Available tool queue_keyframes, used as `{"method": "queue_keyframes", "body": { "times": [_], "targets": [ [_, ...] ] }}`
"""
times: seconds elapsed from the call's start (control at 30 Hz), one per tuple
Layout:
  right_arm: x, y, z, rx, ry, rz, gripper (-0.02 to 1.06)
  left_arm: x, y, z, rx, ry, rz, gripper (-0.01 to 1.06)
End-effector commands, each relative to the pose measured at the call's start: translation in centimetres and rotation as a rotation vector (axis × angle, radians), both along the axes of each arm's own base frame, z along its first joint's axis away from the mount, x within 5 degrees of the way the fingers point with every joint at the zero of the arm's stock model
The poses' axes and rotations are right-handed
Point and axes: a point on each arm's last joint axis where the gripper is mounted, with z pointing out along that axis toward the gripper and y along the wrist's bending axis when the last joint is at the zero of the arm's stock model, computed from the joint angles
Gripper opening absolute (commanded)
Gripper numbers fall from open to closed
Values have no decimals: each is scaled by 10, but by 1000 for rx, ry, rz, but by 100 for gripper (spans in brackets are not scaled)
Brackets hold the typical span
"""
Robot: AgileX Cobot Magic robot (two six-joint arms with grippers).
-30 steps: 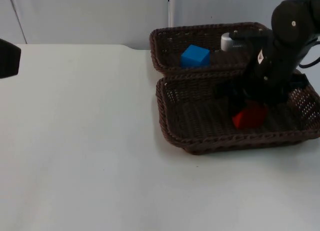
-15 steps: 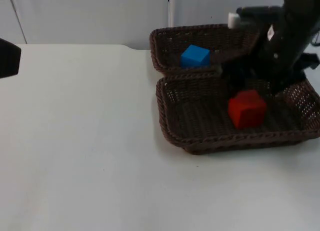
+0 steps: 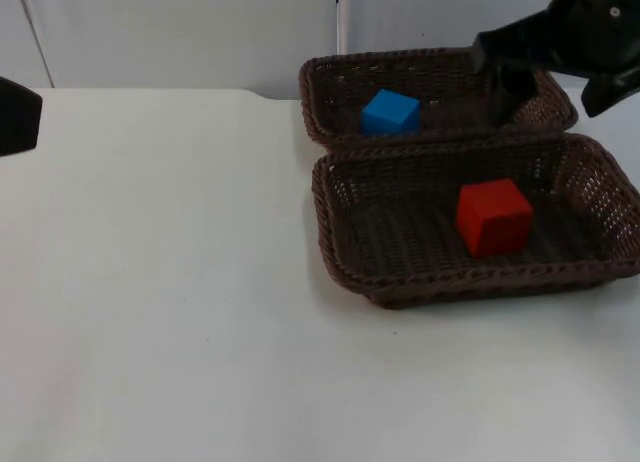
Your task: Pick up one cube with the left hand and place it into the upper basket. Pick up one cube with the right hand and place it into the lower basket.
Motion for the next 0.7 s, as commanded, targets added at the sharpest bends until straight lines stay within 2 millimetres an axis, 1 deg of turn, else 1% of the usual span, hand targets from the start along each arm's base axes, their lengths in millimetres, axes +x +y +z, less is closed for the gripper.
{"method": "queue_keyframes", "body": {
  "times": [0.0, 0.1, 0.2, 0.23, 0.27, 0.4, 0.47, 0.6, 0.63, 0.67],
  "targets": [
    [-2, -3, 7, -5, -5, 4, 76, -1, -1, 0, -14, -4, -3, 105],
    [-3, -3, 10, -6, -9, 9, 76, -1, -1, 0, -14, -4, -3, 105],
    [-9, 2, 21, -5, -37, 33, 76, -1, 0, 0, -13, -5, -3, 105],
    [-9, 2, 21, -5, -37, 33, 76, -1, 0, 0, -13, -5, -3, 105],
    [-14, 6, 30, -13, -62, 55, 76, -1, 0, 0, -13, -5, -3, 105],
    [-28, 13, 51, -15, -115, 98, 76, -1, 0, 0, -13, -5, -3, 105],
    [-31, 14, 54, -12, -119, 103, 76, -1, 0, 0, -13, -5, -3, 105],
    [-47, 15, 74, 12, -167, 128, 76, -1, 0, 0, -9, -7, -5, 105],
    [-47, 15, 74, 12, -167, 128, 76, -1, 0, 0, -9, -7, -5, 105],
    [-51, 12, 77, 16, -174, 128, 76, -1, 0, 0, -8, -7, -6, 105]
  ]
}}
